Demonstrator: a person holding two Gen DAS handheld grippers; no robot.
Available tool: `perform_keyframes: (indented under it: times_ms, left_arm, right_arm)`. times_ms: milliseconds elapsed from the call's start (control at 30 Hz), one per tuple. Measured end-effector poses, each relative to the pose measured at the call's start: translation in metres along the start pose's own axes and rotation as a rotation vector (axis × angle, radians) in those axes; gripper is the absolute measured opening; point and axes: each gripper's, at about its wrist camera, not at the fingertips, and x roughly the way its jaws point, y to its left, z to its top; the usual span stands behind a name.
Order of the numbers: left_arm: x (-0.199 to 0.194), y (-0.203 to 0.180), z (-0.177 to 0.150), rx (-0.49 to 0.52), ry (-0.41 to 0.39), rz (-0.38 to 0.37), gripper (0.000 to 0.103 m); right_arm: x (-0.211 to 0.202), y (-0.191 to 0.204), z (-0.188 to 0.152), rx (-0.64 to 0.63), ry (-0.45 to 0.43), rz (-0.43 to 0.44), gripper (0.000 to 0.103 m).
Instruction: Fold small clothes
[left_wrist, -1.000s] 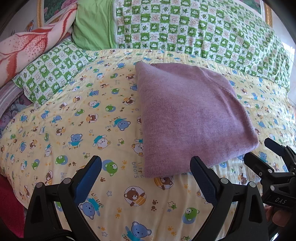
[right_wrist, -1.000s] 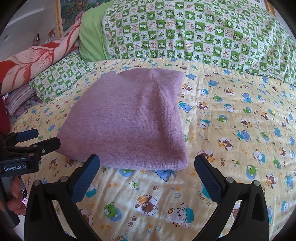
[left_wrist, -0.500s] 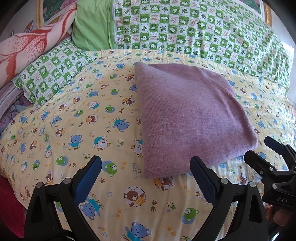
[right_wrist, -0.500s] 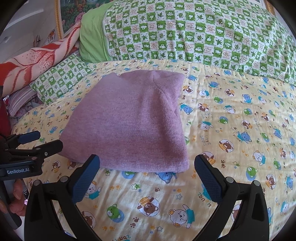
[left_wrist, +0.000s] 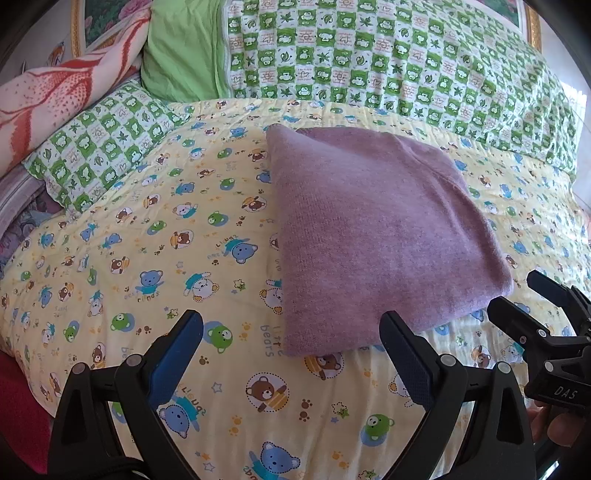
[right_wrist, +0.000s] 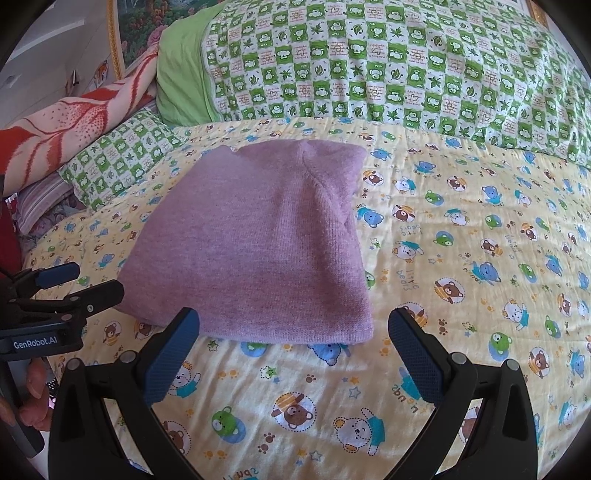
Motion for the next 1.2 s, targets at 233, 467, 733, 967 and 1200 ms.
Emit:
perform_keyframes:
  times_ms: [233,467,733,967,1200]
  left_arm:
    - [0.001,0.0,0.001,0.001,0.002,-0.001,0.097]
    - [0.0,0.0,0.004,0.004,-0.013,-0.009,0.097]
    - [-0.001,0.001,0.011,0.0,0.0,-0.023,0.094]
    - [0.0,0.004,0.015,-0.008,0.007,-0.029,0.093]
    - [0.004,0.004,0.018,-0.004,0.014,-0.031,0.093]
  right_arm:
    - [0.0,0.0,0.0,0.003,0.0,-0.003,0.102]
    - [-0.001,-0.001,0.001,0.02,-0.005,-0.002,0.102]
    - [-0.004,0.001,0.005,0.034,-0.012,0.007,0.102]
    - [-0.004,0.002,0.011,0.03,-0.015,0.014,0.102]
    - [-0.003,0.001,0.016,0.03,-0.015,0.017,0.102]
